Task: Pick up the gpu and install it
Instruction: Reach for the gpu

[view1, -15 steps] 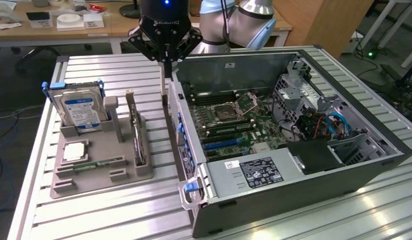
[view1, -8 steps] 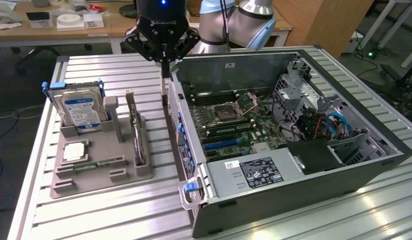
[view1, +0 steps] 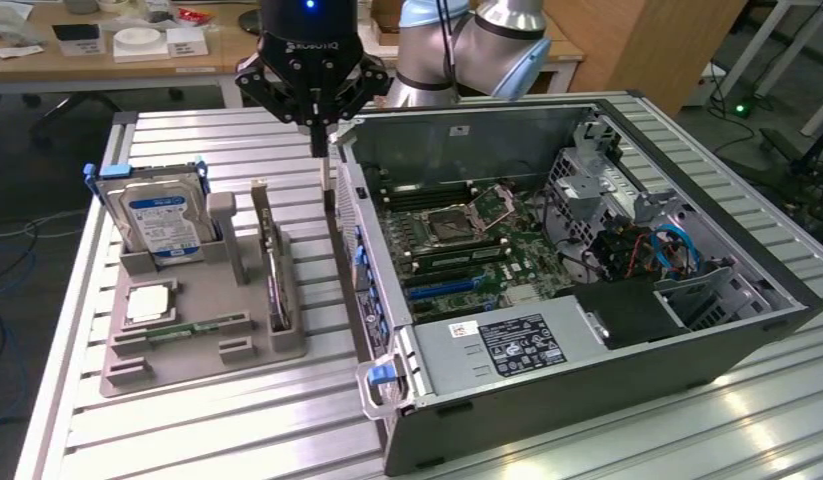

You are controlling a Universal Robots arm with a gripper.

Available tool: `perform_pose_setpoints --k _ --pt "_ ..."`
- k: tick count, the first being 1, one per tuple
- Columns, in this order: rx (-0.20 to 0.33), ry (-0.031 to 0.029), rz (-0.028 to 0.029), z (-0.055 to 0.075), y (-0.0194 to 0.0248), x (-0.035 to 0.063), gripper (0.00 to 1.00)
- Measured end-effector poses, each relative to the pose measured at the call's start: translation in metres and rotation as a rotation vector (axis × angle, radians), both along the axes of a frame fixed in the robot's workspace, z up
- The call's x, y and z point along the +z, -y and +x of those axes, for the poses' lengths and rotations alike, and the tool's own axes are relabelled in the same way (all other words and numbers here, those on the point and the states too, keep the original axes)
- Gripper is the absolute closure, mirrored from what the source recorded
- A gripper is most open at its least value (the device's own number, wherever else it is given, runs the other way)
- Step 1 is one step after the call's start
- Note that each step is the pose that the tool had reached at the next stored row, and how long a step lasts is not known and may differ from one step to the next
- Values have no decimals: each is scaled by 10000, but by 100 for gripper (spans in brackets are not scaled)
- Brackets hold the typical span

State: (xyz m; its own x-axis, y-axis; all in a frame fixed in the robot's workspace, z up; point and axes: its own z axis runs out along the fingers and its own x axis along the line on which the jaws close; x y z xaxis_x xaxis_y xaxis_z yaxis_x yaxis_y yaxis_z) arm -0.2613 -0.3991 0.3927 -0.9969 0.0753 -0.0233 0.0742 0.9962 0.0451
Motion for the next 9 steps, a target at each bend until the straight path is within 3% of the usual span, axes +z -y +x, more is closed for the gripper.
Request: perform_pose_setpoints --k 9 --pt "1 0 0 -137 4 0 90"
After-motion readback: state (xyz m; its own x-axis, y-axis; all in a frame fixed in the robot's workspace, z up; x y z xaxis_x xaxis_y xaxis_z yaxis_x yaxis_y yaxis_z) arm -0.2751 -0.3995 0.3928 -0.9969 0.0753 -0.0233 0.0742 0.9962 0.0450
